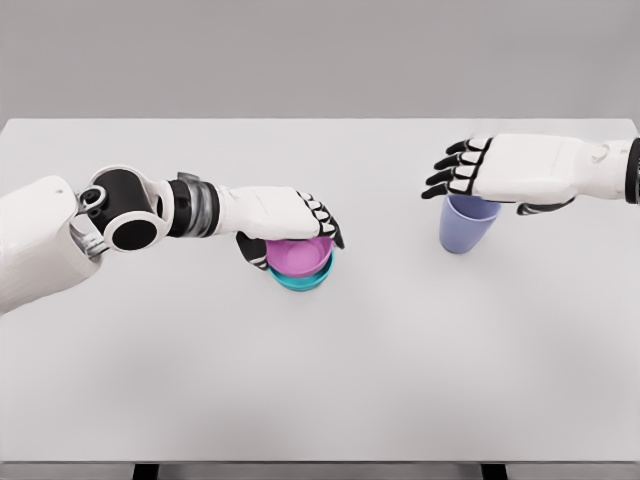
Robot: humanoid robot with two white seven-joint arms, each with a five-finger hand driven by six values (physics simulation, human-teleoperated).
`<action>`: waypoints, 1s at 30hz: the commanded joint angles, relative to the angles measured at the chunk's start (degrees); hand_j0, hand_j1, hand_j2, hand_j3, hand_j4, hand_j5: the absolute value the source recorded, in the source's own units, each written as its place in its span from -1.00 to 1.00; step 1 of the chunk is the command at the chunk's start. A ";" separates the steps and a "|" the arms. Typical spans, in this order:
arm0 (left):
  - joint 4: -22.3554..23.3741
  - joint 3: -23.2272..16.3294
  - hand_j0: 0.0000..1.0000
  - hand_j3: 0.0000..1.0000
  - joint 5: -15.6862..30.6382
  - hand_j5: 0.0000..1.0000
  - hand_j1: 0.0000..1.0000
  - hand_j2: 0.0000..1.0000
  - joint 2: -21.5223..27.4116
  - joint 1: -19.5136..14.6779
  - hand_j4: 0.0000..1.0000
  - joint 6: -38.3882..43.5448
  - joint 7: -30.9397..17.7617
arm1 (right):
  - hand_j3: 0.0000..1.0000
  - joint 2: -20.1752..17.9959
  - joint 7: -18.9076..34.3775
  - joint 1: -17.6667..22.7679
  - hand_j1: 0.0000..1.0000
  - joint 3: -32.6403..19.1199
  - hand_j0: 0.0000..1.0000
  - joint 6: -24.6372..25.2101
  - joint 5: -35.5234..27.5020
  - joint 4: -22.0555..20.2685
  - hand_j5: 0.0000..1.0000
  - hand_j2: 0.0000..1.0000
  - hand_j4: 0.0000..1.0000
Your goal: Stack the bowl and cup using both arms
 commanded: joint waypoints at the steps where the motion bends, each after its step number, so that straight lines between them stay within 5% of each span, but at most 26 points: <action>1: 0.01 0.13 1.00 1.00 0.05 1.00 1.00 1.00 0.05 0.00 1.00 0.03 0.03 | 1.00 0.09 -0.03 0.00 1.00 1.54 1.00 0.15 -0.10 -0.08 1.00 1.00 1.00; 11: -1.31 1.19 1.00 1.00 1.02 1.00 1.00 1.00 0.67 -0.26 1.00 -0.06 0.03 | 1.00 0.09 -0.03 -0.44 1.00 1.54 1.00 0.15 -0.18 0.45 1.00 1.00 1.00; 18: -2.89 6.63 1.00 1.00 6.20 1.00 1.00 1.00 8.31 -0.53 1.00 -5.51 0.03 | 1.00 2.46 -0.03 -1.41 1.00 2.85 1.00 0.15 -0.18 5.98 1.00 1.00 1.00; 20: -3.77 12.61 1.00 1.00 14.80 1.00 1.00 1.00 9.72 -0.18 1.00 -8.49 0.03 | 1.00 3.17 -0.03 -2.37 1.00 4.88 1.00 0.15 -0.18 6.95 1.00 1.00 1.00; 22: -3.69 16.65 1.00 1.00 29.57 1.00 1.00 1.00 15.78 0.09 1.00 -18.33 0.03 | 1.00 3.34 -0.03 -2.46 1.00 4.97 1.00 0.15 -0.18 7.74 1.00 1.00 1.00; 24: -2.89 17.09 1.00 1.00 41.87 1.00 1.00 1.00 19.03 1.23 1.00 -19.75 0.03 | 1.00 4.13 -0.03 -2.72 1.00 5.58 1.00 0.15 -0.18 9.50 1.00 1.00 1.00; 27: 0.00 18.15 1.00 1.00 52.78 1.00 1.00 1.00 24.04 4.48 1.00 -20.36 0.03 | 1.00 4.49 -0.03 -2.90 1.00 6.02 1.00 0.15 -0.18 10.03 1.00 1.00 1.00; 30: 6.15 20.17 1.00 1.00 54.28 1.00 1.00 1.00 23.87 9.40 1.00 -26.15 0.03 | 1.00 4.57 -0.03 -2.99 1.00 6.02 1.00 0.15 -0.18 10.20 1.00 1.00 1.00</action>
